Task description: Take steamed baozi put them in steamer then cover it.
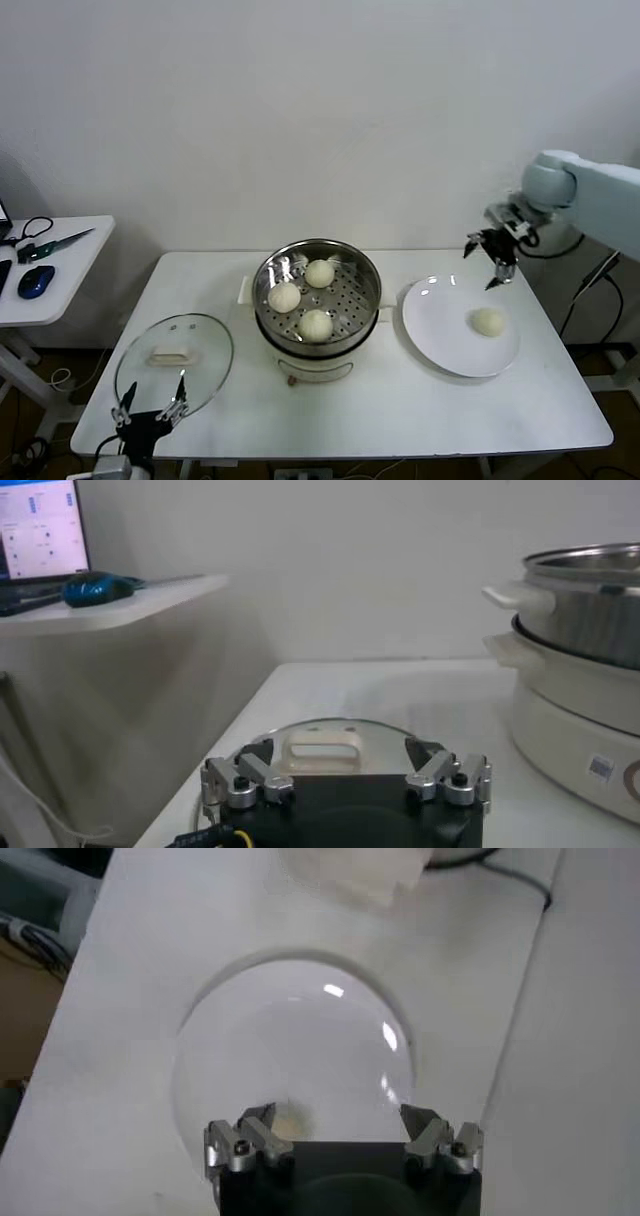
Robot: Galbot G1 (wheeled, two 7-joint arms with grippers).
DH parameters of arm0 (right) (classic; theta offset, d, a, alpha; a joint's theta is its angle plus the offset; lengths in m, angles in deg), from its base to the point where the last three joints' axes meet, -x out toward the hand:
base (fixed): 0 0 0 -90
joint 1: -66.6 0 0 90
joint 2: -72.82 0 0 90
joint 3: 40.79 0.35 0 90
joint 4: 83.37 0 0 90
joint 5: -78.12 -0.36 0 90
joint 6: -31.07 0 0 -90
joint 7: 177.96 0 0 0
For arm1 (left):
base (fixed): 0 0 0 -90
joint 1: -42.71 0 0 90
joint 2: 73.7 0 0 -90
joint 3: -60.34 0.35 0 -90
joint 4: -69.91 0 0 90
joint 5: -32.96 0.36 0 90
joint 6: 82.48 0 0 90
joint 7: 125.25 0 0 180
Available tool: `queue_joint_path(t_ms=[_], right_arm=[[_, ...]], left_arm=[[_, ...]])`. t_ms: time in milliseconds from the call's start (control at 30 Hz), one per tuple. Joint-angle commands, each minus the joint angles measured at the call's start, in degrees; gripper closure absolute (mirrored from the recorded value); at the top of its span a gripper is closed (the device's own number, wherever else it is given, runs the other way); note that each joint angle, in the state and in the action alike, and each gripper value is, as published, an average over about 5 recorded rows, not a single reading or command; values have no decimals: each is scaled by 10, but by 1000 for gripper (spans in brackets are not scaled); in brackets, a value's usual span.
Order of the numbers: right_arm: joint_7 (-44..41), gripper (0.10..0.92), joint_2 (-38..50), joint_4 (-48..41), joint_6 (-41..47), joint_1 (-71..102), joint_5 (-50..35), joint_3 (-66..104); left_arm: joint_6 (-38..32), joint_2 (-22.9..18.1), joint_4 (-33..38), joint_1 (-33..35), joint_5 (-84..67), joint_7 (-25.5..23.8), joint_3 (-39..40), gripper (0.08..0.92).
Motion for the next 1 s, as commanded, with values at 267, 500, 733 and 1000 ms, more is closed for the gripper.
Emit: queue_joint_path(t_ms=[267,500,733,1000], right_arm=[[11,203,-7,-181,23,262,118,243],[14,203,-52,-223,18,296,132,276],[21,203,-89,-261,14,317,152,308],[24,297,-96,-266,9,315,161,319]], left_arm=[[-2,-3,-4,8,3,1,-1,177],[-2,-3,-5,9,3,1,0,177],[-3,-3,-5,11,3,1,-1,177],[-2,-3,-5,10,3,2,-2,177]])
